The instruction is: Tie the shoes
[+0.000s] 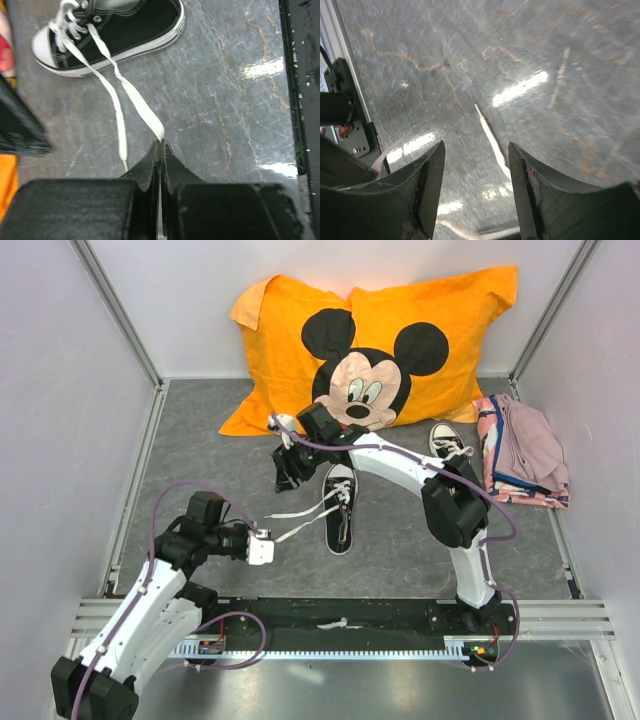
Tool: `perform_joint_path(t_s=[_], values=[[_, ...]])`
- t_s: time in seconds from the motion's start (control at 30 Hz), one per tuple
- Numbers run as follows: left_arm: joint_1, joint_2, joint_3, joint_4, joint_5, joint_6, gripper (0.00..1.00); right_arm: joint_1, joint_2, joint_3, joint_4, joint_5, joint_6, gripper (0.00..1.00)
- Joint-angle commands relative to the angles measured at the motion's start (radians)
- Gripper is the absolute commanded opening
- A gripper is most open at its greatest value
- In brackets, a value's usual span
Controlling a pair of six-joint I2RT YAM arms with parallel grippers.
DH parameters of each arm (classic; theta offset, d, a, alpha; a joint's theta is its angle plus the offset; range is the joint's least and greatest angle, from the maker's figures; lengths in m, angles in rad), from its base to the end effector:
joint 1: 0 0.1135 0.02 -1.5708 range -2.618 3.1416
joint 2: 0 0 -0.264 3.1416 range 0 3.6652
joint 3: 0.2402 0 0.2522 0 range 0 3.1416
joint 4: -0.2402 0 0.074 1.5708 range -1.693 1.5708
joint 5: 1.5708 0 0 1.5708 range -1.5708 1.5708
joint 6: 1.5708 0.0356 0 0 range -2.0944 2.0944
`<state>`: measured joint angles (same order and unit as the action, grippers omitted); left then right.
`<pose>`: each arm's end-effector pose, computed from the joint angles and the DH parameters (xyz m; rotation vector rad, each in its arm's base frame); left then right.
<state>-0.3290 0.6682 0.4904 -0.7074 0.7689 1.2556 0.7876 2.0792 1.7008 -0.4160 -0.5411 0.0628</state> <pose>0.1127 -0.0646 0.2157 1.7665 1.3018 -0.4397 0.3197 0.3471 0.2348 -1.1300 2.1955 1.0338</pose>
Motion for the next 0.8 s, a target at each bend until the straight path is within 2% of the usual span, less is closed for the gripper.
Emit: perform_joint_path(t_s=[0.0,0.2,0.37,0.5,0.63,0.77], values=[[-0.002,0.108,0.100,0.132,0.021,-0.148,0.02,-0.088,-0.168,-0.015,0.016,0.010,-0.023,0.62],[0.001,0.428,0.313,0.302,0.036,-0.344,0.02,-0.237,-0.346,-0.203,-0.001,0.021,-0.090,0.62],[-0.001,0.697,0.511,0.405,-0.020,-0.514,0.02,-0.310,-0.465,-0.349,-0.036,0.041,-0.190,0.59],[0.001,0.920,0.690,0.413,-0.072,-0.652,0.02,-0.307,-0.534,-0.431,-0.029,0.035,-0.242,0.50],[0.004,1.043,0.769,0.393,-0.126,-0.709,0.02,-0.268,-0.535,-0.467,-0.004,0.085,-0.290,0.43],[0.010,1.117,0.797,0.376,-0.157,-0.742,0.02,-0.220,-0.486,-0.454,0.019,0.118,-0.316,0.43]])
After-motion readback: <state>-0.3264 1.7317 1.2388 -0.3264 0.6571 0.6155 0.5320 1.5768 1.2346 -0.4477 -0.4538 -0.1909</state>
